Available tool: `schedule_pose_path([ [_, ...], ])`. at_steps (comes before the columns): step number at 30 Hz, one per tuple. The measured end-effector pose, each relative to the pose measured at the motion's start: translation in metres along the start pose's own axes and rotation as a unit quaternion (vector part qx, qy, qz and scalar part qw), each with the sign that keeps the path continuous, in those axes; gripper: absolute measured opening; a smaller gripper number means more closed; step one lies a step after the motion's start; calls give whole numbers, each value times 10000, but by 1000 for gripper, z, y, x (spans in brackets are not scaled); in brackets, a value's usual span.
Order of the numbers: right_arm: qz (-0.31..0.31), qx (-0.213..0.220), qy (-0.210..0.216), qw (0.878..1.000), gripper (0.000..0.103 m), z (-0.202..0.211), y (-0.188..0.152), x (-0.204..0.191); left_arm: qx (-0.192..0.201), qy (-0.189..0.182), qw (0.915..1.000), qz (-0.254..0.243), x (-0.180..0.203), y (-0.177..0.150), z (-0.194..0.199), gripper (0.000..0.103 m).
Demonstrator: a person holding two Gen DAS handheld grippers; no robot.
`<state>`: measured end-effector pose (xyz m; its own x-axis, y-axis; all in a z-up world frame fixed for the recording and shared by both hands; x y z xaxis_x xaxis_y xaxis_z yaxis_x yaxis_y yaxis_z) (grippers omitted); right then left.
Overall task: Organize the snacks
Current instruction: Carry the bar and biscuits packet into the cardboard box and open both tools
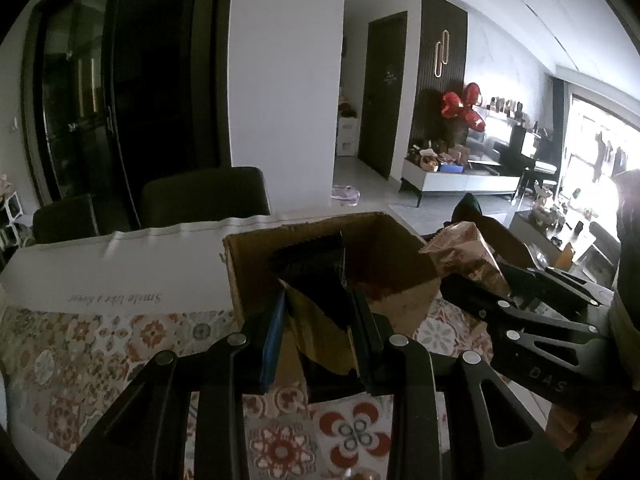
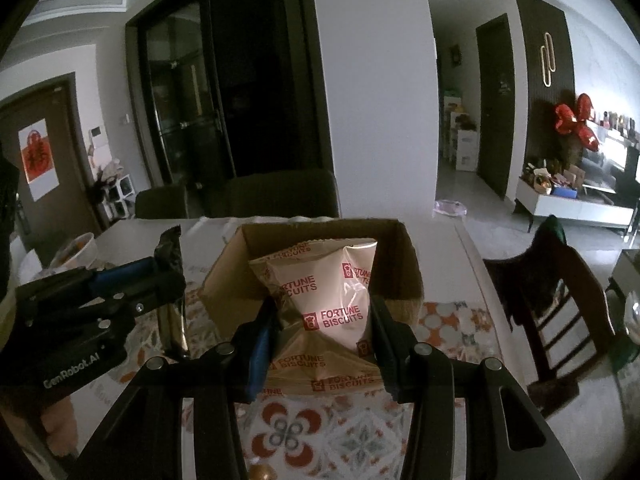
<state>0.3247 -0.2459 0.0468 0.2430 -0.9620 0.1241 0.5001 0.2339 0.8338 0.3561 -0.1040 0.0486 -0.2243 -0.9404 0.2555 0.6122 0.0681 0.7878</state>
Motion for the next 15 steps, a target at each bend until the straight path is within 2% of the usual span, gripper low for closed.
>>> schedule_pose_path([
  [15, 166, -221, 94, 9996, 46, -77, 29, 29, -272, 39, 9996, 48, -10, 35, -80, 32],
])
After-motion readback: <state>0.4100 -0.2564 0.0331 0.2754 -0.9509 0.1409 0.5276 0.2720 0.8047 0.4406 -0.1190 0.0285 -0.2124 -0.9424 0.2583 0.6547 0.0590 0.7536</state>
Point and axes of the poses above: each gripper's, at about its wrist camera, not at the fingertips, and z roughly against the way its jaws point, x to its right, y to its top, the point moved 3 cm from there along -z, roughly the way its jaws point, and after that the axes turned 14 degrees about z, right-handed, at the moved point
